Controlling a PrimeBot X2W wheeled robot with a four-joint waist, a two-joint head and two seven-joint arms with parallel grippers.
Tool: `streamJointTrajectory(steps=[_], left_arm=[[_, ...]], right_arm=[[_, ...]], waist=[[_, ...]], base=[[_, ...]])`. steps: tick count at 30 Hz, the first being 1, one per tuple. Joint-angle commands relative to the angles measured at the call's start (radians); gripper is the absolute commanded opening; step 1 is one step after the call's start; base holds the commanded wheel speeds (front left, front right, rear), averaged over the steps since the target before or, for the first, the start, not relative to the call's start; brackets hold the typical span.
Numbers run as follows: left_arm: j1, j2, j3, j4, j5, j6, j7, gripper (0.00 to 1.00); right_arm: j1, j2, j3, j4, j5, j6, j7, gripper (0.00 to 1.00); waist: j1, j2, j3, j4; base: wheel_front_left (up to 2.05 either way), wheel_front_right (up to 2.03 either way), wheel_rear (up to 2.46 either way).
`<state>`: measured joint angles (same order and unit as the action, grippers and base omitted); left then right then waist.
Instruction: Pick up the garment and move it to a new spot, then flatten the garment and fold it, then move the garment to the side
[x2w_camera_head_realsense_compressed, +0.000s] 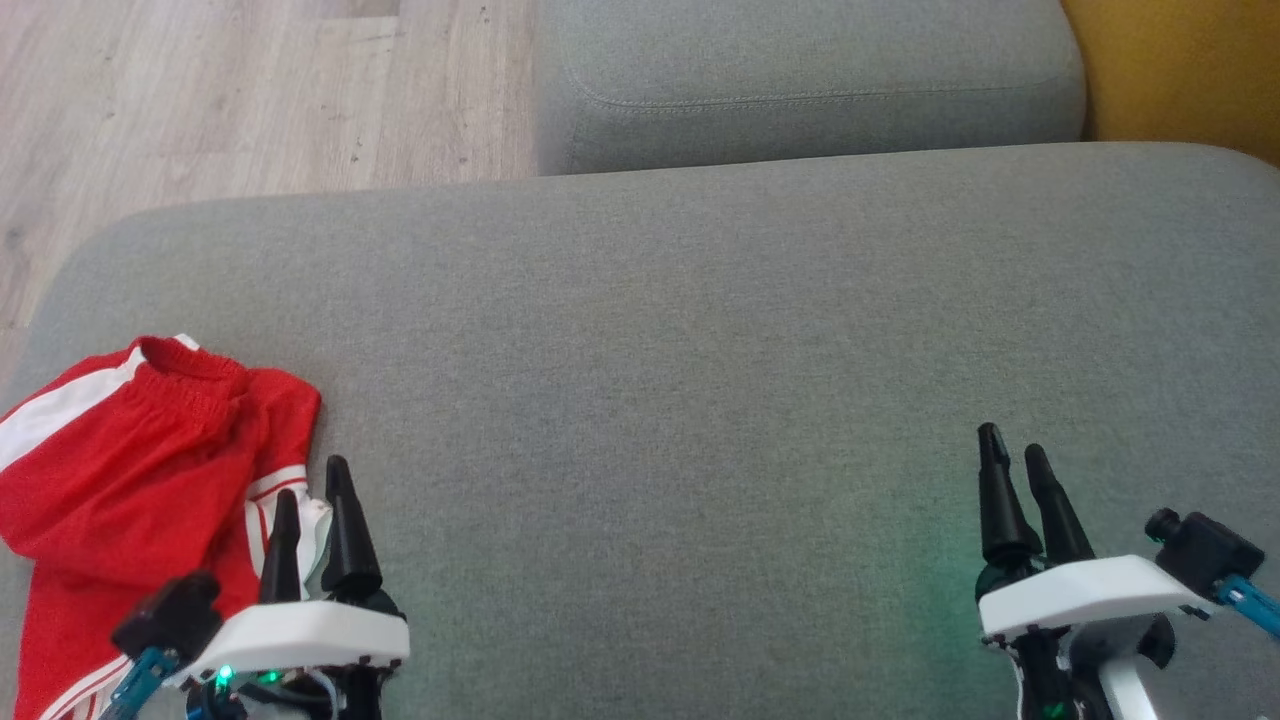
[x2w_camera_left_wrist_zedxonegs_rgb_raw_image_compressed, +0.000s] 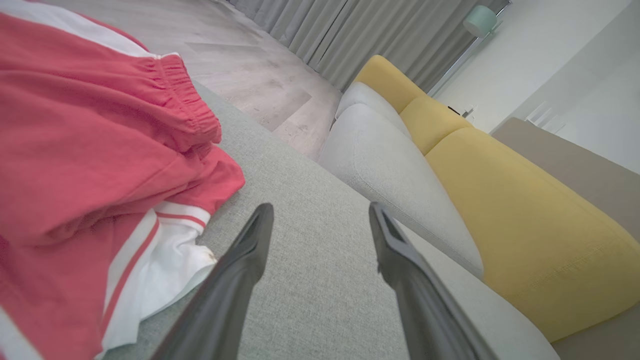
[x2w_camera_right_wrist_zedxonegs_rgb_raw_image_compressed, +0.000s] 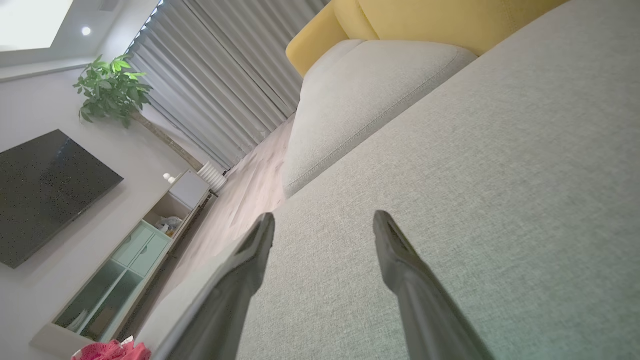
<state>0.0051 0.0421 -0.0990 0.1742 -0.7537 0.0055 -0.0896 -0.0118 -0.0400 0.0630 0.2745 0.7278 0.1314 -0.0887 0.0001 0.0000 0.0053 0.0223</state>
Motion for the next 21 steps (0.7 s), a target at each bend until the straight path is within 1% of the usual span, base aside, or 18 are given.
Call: streamJointTrajectory(steps=[1,11,12,21], left_arm=[[-0.047,0.006,0.010,-0.041,0.032,0.009,-0.013,1.00],[-0.047,0.006,-0.015,-0.054,0.156,0.033,-0.042,1.00],[-0.046,0.006,-0.019,-0.054,0.183,0.038,-0.048,1.00],[-0.049,0.007,-0.037,-0.062,0.302,0.059,-0.075,1.00]], right_arm=[[-0.057,-0.007,0.022,-0.039,-0.033,0.000,-0.015,1.00],[-0.059,-0.007,0.051,-0.038,-0.175,0.000,-0.044,1.00],[-0.059,-0.008,0.057,-0.036,-0.202,0.000,-0.050,1.00],[-0.063,-0.008,0.073,-0.031,-0.315,-0.001,-0.077,1.00]], waist=[[0.0000,0.0000,0.000,0.001],[0.0000,0.0000,-0.003,0.006],[0.0000,0.0000,-0.004,0.007],[0.0000,0.0000,-0.003,0.010]], base=[[0.00,0.00,0.00],[0.00,0.00,0.00],[0.00,0.00,0.00],[0.00,0.00,0.00]])
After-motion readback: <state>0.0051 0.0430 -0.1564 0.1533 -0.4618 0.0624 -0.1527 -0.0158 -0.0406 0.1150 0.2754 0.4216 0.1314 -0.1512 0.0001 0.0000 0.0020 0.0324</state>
